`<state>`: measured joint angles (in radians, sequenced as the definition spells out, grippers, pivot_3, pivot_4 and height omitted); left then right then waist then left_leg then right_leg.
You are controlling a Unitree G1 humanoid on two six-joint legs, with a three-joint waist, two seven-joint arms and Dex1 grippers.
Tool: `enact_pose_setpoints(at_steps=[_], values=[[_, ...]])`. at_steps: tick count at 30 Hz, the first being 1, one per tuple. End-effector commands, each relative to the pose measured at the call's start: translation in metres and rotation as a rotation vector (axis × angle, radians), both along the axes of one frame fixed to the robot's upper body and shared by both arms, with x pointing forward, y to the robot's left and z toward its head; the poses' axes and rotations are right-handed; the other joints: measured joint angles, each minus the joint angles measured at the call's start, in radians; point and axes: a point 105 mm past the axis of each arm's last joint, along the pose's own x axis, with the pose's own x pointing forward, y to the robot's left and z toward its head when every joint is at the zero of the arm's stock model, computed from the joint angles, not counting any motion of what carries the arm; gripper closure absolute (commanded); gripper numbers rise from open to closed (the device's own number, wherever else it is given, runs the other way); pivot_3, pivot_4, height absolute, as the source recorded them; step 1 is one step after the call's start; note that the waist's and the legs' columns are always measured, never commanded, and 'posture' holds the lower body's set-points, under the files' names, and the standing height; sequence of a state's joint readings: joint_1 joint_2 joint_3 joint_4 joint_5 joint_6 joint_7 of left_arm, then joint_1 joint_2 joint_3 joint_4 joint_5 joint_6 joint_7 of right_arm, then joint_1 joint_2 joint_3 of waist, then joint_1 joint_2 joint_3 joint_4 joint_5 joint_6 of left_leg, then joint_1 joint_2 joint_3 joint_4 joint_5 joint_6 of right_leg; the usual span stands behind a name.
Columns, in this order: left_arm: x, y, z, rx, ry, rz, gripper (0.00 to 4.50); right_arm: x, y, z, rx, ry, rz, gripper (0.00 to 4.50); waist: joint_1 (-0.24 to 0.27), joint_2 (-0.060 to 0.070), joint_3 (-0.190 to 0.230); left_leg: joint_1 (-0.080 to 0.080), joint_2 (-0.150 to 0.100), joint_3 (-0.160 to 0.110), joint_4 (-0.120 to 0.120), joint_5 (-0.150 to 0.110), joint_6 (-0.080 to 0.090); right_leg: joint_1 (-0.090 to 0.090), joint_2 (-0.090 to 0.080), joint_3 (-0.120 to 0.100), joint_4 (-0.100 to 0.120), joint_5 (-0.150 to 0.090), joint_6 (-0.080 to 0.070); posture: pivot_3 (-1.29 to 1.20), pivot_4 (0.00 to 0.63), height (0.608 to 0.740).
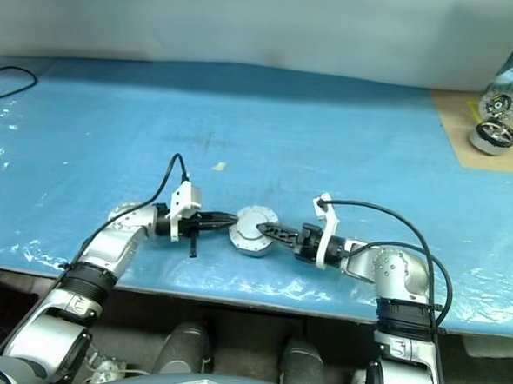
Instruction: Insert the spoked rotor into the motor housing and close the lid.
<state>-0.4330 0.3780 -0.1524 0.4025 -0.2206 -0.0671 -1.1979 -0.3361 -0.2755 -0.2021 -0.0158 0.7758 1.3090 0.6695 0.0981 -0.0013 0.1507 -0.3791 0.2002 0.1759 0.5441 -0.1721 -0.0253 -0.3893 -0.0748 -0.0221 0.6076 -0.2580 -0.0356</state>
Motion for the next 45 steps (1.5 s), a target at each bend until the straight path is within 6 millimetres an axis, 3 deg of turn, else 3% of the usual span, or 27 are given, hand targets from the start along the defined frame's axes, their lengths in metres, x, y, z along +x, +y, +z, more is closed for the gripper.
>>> enact_pose_setpoints(at_steps=[1,5,8,15,19,25,27,33,36,40,45], values=[[-0.005,0.002,-0.006,0.025,0.025,-0.016,4.50,0.001,0.009,0.012,0.060,-0.038,0.023,1.28,0.000,0.000,0.000,0.000,0.000,0.000,0.000,0.000,0.000,0.000,0.000,0.000,0.000,0.000,0.000,0.00,0.150,0.740],[-0.003,0.004,-0.006,0.027,0.025,-0.005,4.50,-0.002,0.016,0.012,0.069,-0.033,0.043,2.71,-0.001,0.000,0.000,0.000,0.000,0.000,0.000,0.000,0.000,0.000,0.000,0.000,0.000,0.000,0.000,0.00,0.150,0.740],[-0.002,0.005,-0.005,0.026,0.026,0.000,4.50,-0.005,0.024,0.010,0.074,-0.026,0.061,3.39,-0.001,0.000,0.000,0.000,0.000,0.000,0.000,0.000,0.000,0.000,0.000,0.000,0.000,0.000,0.000,0.00,0.150,0.740],[-0.002,0.007,0.000,-0.002,0.016,0.011,4.50,-0.006,0.027,0.005,0.076,-0.004,0.049,3.42,-0.007,0.000,0.000,0.002,0.000,0.000,0.000,0.000,0.000,0.001,0.001,0.001,0.000,0.000,0.000,0.00,0.150,0.740],[-0.002,0.014,0.044,-0.213,0.026,0.037,4.50,-0.001,0.024,0.004,0.082,0.020,0.006,3.42,-0.010,0.000,0.000,0.001,0.001,0.000,-0.001,0.000,0.000,-0.001,0.001,0.001,0.000,0.000,0.000,0.00,0.150,0.740],[-0.009,0.048,0.078,-0.375,0.144,0.106,4.50,0.012,0.016,0.008,0.172,0.073,-0.090,3.42,-0.008,0.001,0.001,-0.006,0.001,0.001,-0.001,0.000,-0.001,-0.008,0.002,0.001,0.001,0.000,0.000,0.00,0.150,0.740],[-0.006,0.068,0.087,-0.448,0.204,0.175,4.50,0.016,0.015,0.014,0.219,0.077,-0.109,3.42,-0.005,0.001,0.001,-0.007,0.000,0.001,-0.001,0.000,-0.001,-0.008,0.002,0.000,0.001,0.000,0.000,0.00,0.150,0.740],[-0.006,0.094,0.088,-0.650,0.401,0.312,4.50,0.029,0.023,0.039,0.328,0.040,-0.137,3.42,-0.002,0.002,0.002,-0.008,0.000,0.001,-0.001,0.000,-0.001,-0.009,0.001,0.000,0.001,0.000,0.000,0.00,0.150,0.740],[-0.010,0.091,0.078,-0.751,0.489,0.348,3.89,0.040,0.025,0.060,0.392,-0.006,-0.156,3.42,-0.003,0.001,0.002,-0.009,0.000,0.001,-0.001,0.000,-0.001,-0.010,0.001,0.000,0.001,0.002,0.003,0.00,0.150,0.740],[-0.020,0.078,0.067,-0.849,0.616,0.332,2.52,0.046,0.031,0.077,0.450,-0.028,-0.152,3.42,-0.003,0.000,0.003,-0.011,0.000,0.001,-0.001,0.000,-0.001,-0.011,0.001,-0.001,0.001,0.003,0.004,0.00,0.150,0.740],[-0.013,0.065,0.073,-1.000,0.706,0.312,0.75,0.042,0.045,0.088,0.472,-0.039,-0.102,3.42,-0.002,-0.001,0.003,-0.014,-0.001,0.000,0.000,0.000,-0.001,-0.011,0.001,-0.003,0.001,0.003,0.005,0.00,0.150,0.740]])
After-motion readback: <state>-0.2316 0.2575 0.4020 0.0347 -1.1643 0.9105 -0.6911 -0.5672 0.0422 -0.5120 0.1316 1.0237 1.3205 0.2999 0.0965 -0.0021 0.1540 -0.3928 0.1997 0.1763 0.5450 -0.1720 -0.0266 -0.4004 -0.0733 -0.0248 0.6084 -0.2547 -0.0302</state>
